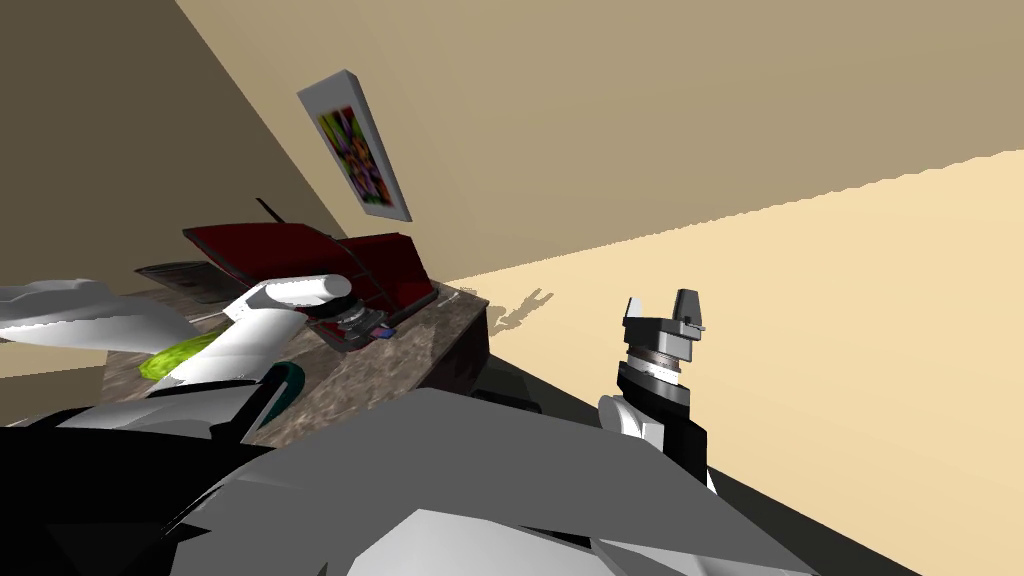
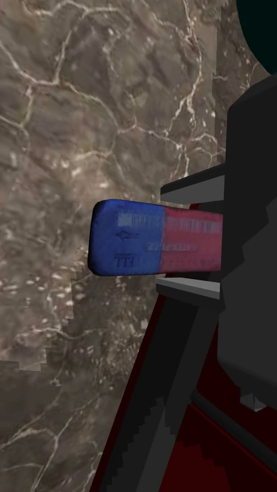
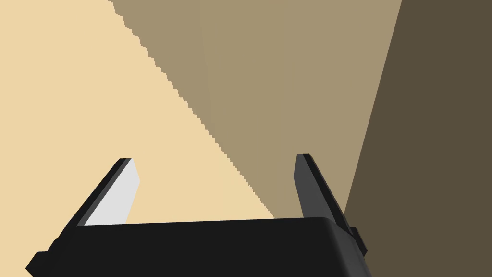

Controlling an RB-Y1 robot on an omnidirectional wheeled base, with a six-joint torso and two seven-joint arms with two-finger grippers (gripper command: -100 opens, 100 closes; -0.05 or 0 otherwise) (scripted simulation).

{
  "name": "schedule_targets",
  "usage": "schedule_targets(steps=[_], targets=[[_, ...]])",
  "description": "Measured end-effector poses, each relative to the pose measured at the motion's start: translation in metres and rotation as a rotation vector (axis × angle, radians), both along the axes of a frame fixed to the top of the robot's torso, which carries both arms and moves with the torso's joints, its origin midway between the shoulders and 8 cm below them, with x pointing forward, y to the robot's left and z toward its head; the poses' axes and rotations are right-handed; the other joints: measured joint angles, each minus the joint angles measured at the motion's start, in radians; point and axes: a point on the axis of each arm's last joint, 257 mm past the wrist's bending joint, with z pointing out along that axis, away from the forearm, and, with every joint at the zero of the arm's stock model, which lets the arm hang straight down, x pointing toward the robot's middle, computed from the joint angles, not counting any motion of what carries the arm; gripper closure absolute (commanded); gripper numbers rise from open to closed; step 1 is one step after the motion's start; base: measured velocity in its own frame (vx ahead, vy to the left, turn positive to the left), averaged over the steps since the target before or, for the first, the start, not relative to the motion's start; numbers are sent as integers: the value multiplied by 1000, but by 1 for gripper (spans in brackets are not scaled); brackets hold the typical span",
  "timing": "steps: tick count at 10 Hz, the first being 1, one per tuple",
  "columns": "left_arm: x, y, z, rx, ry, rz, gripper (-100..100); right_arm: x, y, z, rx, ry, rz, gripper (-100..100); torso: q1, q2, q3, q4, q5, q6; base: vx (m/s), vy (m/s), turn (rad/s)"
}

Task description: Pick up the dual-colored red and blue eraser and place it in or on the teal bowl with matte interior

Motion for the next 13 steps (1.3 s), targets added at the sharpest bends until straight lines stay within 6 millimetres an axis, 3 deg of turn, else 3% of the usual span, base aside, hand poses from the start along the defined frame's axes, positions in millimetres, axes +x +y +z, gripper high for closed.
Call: schedule_targets(steps=[4,13], targets=[[1,23,33,-5,-31,-15,100,0,0,0,0,0,0,0,0,2,1,0,1,0,-148,-33,-72],[-15,39,50,-105,-54,-21,100,0,0,0,0,0,0,0,4,0,0,-1,2,-2,-114,-11,-55]])
